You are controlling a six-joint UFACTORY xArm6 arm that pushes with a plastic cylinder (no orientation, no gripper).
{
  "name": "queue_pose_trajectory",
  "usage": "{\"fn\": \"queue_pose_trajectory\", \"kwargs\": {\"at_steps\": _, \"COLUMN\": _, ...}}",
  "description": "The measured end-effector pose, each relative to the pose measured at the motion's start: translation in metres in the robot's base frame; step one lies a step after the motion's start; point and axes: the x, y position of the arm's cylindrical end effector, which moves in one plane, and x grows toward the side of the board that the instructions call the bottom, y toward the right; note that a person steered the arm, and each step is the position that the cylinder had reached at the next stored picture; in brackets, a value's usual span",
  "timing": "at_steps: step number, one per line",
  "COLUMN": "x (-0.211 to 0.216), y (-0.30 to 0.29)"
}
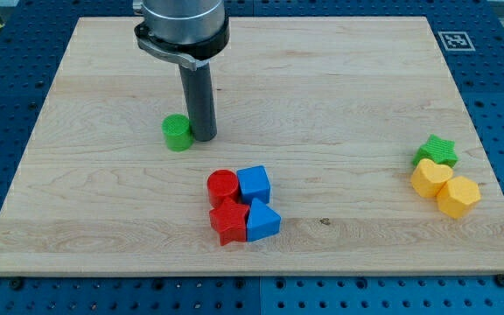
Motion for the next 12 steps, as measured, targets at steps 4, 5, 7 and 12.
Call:
{"fn": "queue_pose_trajectory", "kwargs": {"at_steps": 4, "x": -0.022, "y": -0.010}}
{"fn": "queue_pose_trajectory", "kwargs": {"at_steps": 5, "x": -0.030, "y": -0.022}}
{"fn": "queue_pose_trajectory", "kwargs": {"at_steps": 7, "x": -0.002, "y": -0.044}}
{"fn": "queue_pose_trajectory", "kwargs": {"at_steps": 12, "x": 0.013, "y": -0.050}}
